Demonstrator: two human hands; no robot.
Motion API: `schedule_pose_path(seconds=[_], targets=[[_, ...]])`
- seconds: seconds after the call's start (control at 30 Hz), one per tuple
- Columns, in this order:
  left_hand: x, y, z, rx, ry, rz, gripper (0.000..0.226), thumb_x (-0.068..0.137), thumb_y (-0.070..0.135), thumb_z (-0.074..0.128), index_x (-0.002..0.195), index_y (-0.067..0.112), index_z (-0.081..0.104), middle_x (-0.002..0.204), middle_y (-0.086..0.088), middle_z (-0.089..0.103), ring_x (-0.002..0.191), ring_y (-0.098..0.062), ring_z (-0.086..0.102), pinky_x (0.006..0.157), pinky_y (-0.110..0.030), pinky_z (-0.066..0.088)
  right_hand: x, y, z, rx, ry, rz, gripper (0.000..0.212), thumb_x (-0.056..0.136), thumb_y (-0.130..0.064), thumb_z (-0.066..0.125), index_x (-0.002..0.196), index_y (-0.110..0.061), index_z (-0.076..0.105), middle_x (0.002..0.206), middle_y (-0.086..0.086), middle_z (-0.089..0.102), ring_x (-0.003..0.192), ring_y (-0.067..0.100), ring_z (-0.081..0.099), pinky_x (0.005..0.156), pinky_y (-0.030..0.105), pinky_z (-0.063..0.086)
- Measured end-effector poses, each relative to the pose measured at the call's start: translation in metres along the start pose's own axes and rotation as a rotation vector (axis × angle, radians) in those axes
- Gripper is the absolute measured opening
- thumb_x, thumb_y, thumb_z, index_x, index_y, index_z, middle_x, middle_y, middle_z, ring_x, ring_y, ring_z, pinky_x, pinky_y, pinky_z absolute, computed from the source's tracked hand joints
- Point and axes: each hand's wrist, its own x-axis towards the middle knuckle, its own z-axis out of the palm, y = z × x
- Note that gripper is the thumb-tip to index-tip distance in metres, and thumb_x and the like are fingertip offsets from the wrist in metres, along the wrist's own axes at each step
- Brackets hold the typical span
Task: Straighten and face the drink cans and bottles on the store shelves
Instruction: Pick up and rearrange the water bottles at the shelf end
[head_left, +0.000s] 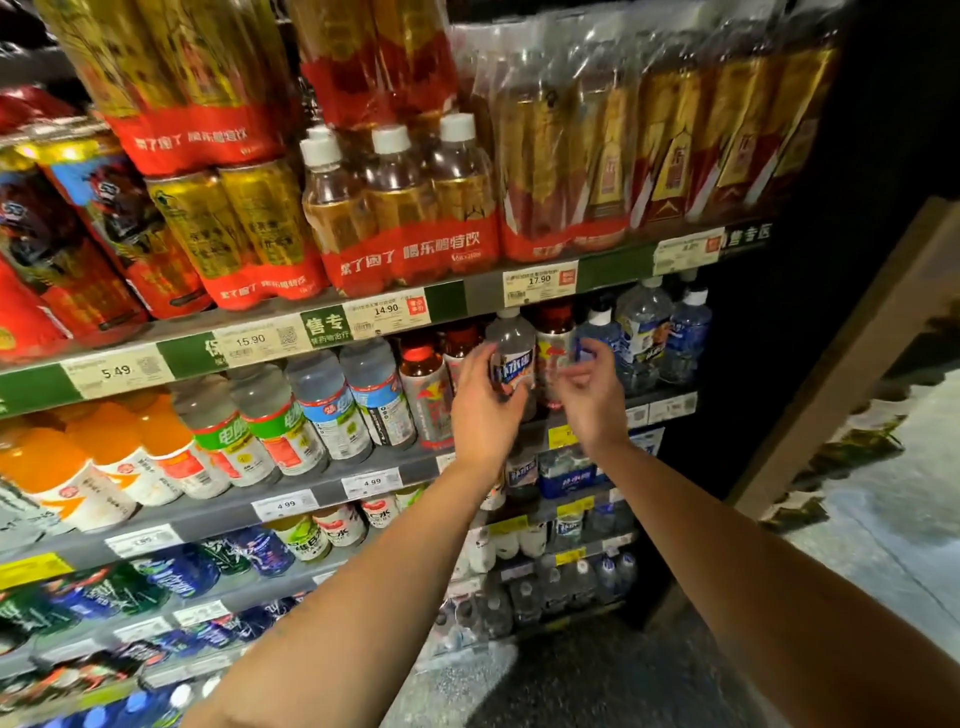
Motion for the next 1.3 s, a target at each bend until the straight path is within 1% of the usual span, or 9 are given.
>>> schedule_pose_path(seconds=[0.13,0.27,0.37,0.47,0.67,0.77,1.0,1.17,1.3], targets=[[0.013,0.007,0.016,0.093,0.011,-0.078,0.068,0.085,0.023,0.074,0.143,0.005,0.044,0.146,-0.01,0.048,0.134,-0.024,0.044,0.109,-0.027,0.033,0.028,0.007,-0.007,-0.034,-0.094,0.04,0.07,0.091,-0.015,0.065,0.15,-0.011,0.027,0.074,-0.013,0.06,0.065,-0.011,0.06,0.065,0.009,0.046],[0.018,0.014,0.029,0.15,0.091,-0.096,0.061,0.081,0.018,0.077,0.133,0.002,0.05,0.131,-0.013,0.052,0.118,-0.019,0.046,0.089,-0.01,0.027,0.05,0.011,-0.01,-0.143,-0.185,0.075,0.083,0.09,-0.029,0.067,0.155,-0.019,0.017,0.07,-0.01,0.063,0.061,-0.003,0.062,0.058,0.02,0.05],[0.022,0.02,0.036,0.146,0.139,-0.158,0.055,0.076,0.018,0.08,0.123,0.004,0.055,0.122,-0.011,0.049,0.105,-0.02,0.051,0.081,-0.011,0.031,0.061,0.008,-0.011,-0.175,-0.287,0.085,0.079,0.089,-0.031,0.068,0.152,-0.021,0.022,0.074,-0.008,0.068,0.048,0.006,0.064,0.041,0.018,0.044],[0.024,0.026,0.04,0.152,0.151,-0.219,0.058,0.071,0.02,0.084,0.12,0.004,0.056,0.12,-0.012,0.044,0.098,-0.017,0.049,0.083,-0.015,0.036,0.064,0.005,-0.014,-0.19,-0.36,0.077,0.061,0.084,-0.035,0.075,0.131,-0.023,0.038,0.087,-0.002,0.073,0.043,0.014,0.064,0.039,0.023,0.045],[0.018,0.023,0.038,0.229,0.187,-0.197,0.066,0.071,0.031,0.085,0.127,0.014,0.054,0.122,-0.002,0.044,0.105,-0.017,0.054,0.084,-0.027,0.049,0.057,0.0,-0.025,-0.438,-0.182,-0.162,0.065,0.081,-0.04,0.074,0.133,-0.02,0.041,0.088,0.0,0.066,0.08,0.025,0.068,0.064,0.033,0.054],[0.016,0.02,0.035,0.238,0.2,-0.145,0.066,0.066,0.035,0.086,0.119,0.016,0.052,0.117,-0.002,0.055,0.109,-0.019,0.053,0.083,-0.032,0.049,0.051,-0.002,-0.024,-0.548,-0.149,-0.238,0.064,0.081,-0.04,0.073,0.133,-0.017,0.043,0.125,0.01,0.054,0.099,0.033,0.064,0.074,0.038,0.054],[0.012,0.016,0.027,0.13,0.158,-0.137,0.077,0.06,0.042,0.088,0.122,0.026,0.046,0.118,0.004,0.06,0.108,-0.013,0.058,0.088,-0.034,0.053,0.053,0.0,-0.023,-0.402,-0.216,-0.159,0.064,0.075,-0.025,0.079,0.124,-0.016,0.037,0.106,0.007,0.068,0.09,0.03,0.069,0.065,0.028,0.046],[0.003,0.007,0.024,0.167,0.116,-0.096,0.085,0.061,0.05,0.086,0.133,0.023,0.05,0.119,0.012,0.05,0.109,0.001,0.043,0.093,-0.015,0.035,0.054,0.002,-0.02,-0.367,-0.305,-0.105,0.088,0.075,-0.018,0.082,0.143,-0.013,0.028,0.136,0.01,0.055,0.117,0.029,0.059,0.086,0.034,0.049],[-0.008,0.005,0.02,0.087,0.137,-0.13,0.074,0.062,0.051,0.085,0.125,0.034,0.05,0.116,0.019,0.058,0.107,0.004,0.053,0.09,-0.016,0.045,0.059,0.001,-0.017,-0.465,-0.332,-0.169,0.067,0.074,-0.019,0.08,0.13,-0.01,0.043,0.136,0.009,0.042,0.116,0.032,0.056,0.086,0.037,0.05]])
